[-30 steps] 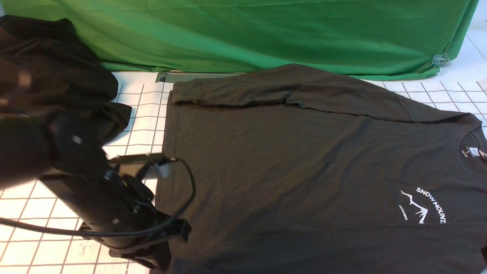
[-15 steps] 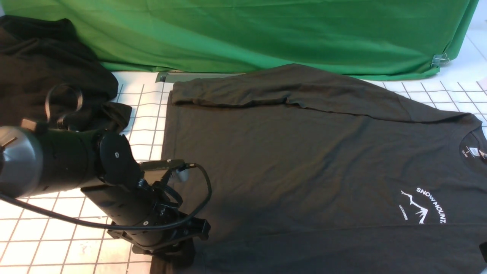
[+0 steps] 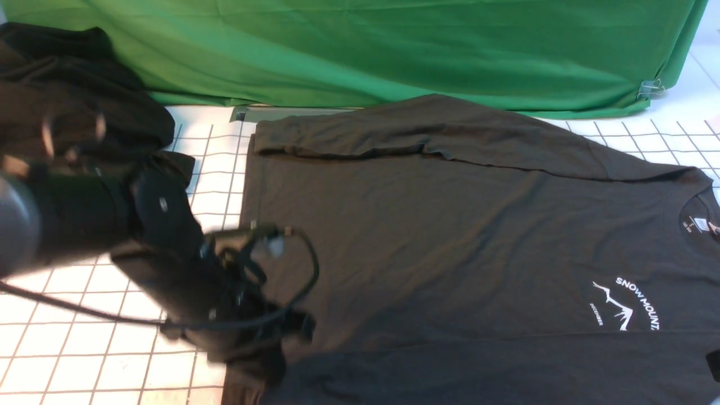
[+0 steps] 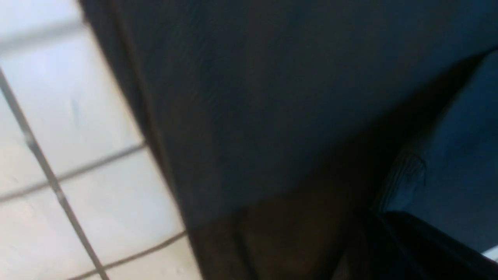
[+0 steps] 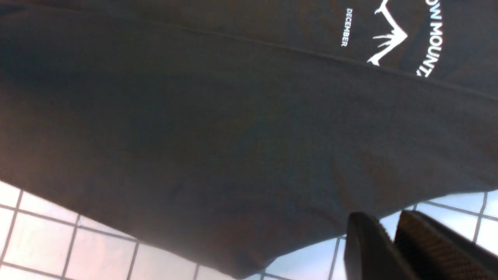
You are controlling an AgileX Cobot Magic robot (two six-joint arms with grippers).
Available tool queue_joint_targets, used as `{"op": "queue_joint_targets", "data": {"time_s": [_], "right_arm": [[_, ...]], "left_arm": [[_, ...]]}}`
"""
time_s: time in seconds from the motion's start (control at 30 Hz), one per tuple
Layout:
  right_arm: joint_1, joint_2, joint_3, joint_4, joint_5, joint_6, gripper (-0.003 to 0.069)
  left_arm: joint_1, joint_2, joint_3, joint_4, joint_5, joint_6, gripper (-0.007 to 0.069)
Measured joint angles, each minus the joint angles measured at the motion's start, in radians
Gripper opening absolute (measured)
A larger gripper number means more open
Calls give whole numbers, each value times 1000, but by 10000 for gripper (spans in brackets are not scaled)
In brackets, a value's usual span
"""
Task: Fold a long-sleeved shirt over a white checkered tablecloth.
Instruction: 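Fold the left side of the black T-shirt inward over its body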
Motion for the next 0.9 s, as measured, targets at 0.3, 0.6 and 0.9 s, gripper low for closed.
{"op": "queue_joint_targets", "data": {"time_s": [0.3, 0.6, 0.9], "right_arm": [[0, 0, 0, 0, 0, 1, 124], [0, 0, 0, 0, 0, 1, 130], [0, 0, 0, 0, 0, 1, 147]], "left_arm": [[76, 55, -419, 124, 88, -127, 12], [187, 371, -596, 80, 13, -130, 15], [211, 467, -710, 72, -56, -163, 183]]}}
